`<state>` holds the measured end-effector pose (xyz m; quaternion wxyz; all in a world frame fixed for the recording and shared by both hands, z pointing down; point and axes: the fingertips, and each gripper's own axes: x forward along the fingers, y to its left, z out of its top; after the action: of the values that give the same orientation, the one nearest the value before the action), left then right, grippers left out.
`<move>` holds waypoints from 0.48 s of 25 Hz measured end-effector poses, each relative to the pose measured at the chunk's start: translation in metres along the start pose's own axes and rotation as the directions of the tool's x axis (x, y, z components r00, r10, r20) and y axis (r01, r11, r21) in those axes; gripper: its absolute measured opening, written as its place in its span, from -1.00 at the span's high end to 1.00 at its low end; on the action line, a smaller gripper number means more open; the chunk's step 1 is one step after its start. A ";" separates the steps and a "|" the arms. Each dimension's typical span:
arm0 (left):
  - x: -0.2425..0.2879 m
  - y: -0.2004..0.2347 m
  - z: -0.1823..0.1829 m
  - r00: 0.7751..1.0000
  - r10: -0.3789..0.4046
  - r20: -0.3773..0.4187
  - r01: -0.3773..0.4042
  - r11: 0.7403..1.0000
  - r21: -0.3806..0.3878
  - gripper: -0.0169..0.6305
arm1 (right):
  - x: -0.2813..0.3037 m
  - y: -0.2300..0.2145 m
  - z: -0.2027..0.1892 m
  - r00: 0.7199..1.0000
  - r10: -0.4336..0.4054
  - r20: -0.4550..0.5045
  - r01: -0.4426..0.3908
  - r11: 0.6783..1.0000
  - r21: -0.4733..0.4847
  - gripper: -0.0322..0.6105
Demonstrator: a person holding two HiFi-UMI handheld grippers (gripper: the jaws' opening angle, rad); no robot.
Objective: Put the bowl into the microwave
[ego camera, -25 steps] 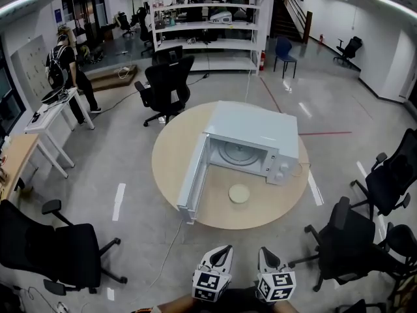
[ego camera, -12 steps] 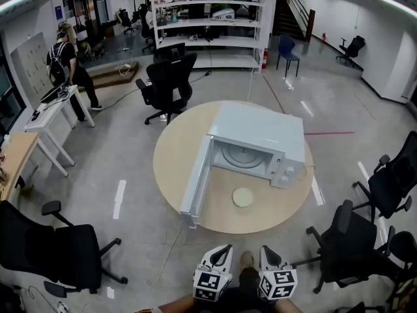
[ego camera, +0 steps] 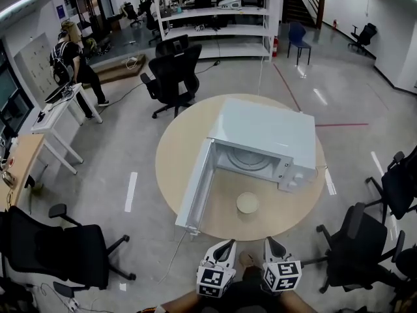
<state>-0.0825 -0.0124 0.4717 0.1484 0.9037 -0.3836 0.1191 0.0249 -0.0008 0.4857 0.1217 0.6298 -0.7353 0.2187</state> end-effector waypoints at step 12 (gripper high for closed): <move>0.076 0.017 0.004 0.996 0.069 -0.051 -0.069 0.998 0.007 0.81 | 0.068 -0.060 0.004 0.994 0.044 -0.097 -0.043 0.999 0.009 0.85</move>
<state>-0.0426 -0.0750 0.4955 0.1515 0.8869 -0.4104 0.1484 0.0716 -0.0692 0.5230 0.1507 0.6027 -0.7413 0.2542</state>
